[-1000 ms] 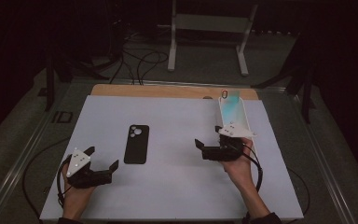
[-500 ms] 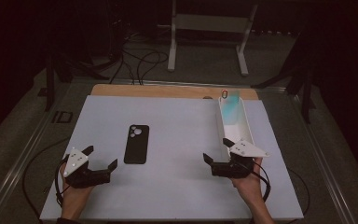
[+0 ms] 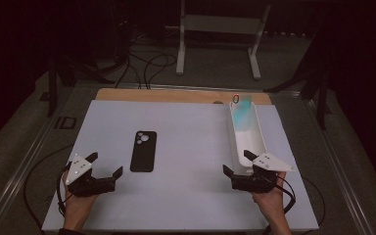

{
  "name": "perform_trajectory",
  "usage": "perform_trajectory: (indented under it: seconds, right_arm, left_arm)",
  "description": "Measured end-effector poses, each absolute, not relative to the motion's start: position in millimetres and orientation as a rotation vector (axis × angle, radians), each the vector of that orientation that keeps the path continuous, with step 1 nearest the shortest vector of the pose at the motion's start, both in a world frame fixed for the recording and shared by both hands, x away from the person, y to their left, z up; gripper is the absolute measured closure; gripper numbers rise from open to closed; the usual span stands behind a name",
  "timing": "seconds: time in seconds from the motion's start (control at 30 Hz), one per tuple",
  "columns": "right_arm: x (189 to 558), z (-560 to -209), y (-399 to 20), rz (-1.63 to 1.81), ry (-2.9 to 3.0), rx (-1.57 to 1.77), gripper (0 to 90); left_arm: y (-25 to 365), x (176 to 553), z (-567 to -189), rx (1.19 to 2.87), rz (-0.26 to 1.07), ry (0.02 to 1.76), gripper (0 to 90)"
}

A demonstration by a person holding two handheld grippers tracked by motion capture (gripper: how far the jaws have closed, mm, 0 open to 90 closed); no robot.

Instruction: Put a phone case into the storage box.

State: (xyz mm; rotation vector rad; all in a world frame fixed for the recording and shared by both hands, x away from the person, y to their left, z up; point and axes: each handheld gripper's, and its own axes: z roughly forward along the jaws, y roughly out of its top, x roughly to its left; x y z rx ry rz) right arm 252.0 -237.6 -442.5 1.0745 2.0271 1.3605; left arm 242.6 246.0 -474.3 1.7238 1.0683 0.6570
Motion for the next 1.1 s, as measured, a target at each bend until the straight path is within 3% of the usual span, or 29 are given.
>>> perform_trajectory:
  seconds: [0.47, 1.1]
  right_arm:
    - [243.1, -470.2, -251.5, 1.386, 1.956, 1.048, 9.1]
    - [243.7, -470.3, -254.1, 1.417, 1.91, 1.067, 9.1]
  left_arm:
    - [245.8, 244.4, -475.6, 1.732, 0.651, 1.067, 0.0]
    - [237.1, 247.8, -476.4, 1.766, 0.629, 1.07, 0.0]
